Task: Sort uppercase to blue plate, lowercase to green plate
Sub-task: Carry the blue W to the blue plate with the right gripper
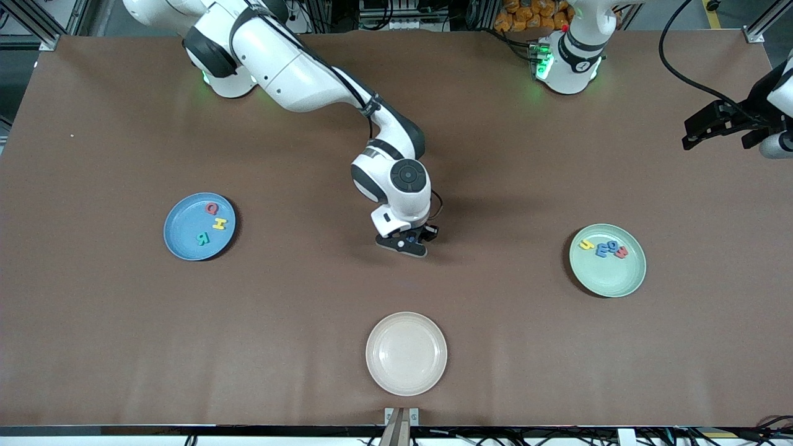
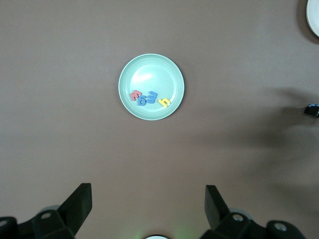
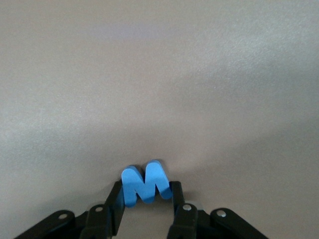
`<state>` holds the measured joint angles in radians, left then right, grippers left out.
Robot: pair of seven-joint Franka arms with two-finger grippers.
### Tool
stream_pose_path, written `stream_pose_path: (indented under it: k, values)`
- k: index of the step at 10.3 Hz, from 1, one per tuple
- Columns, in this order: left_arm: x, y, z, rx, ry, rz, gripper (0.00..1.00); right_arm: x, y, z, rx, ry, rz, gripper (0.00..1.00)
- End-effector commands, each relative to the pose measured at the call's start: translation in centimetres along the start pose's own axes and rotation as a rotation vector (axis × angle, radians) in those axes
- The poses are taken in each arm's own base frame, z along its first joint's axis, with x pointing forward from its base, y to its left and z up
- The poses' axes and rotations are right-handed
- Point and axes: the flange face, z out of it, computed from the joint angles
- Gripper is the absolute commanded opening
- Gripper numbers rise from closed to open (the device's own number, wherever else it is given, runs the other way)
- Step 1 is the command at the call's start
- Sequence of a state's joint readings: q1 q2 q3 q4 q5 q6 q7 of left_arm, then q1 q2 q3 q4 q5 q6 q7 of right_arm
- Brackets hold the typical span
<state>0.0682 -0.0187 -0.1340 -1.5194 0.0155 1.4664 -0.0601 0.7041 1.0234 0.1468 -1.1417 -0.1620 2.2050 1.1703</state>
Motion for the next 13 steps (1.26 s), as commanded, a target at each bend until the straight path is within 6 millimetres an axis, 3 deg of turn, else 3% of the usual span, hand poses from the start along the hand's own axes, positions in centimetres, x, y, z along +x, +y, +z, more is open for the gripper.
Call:
stream_pose_path:
  k: [1,4,8,10,13]
  values:
    - [-0.1,-0.4,-0.2,-0.008,-0.006,-0.009,1.00,1.8,1.3,0.3,-0.044,-0.012,-0.051,0.36]
    - [0.0,-0.3,-0.2,-0.005,-0.006,-0.007,1.00,3.3,2.8,-1.0,-0.103,-0.051,-0.149,0.36]
    - [0.0,-0.2,0.1,0.019,-0.011,0.007,1.00,6.6,6.3,-4.5,-0.196,-0.127,-0.303,0.35]
    - [0.0,-0.5,0.1,0.024,-0.012,0.004,1.00,7.6,8.8,-4.9,-0.240,-0.176,-0.359,0.35]
    - [0.1,0.2,0.3,0.037,-0.015,0.013,1.00,9.7,13.3,-7.6,-0.294,-0.222,-0.433,0.35]
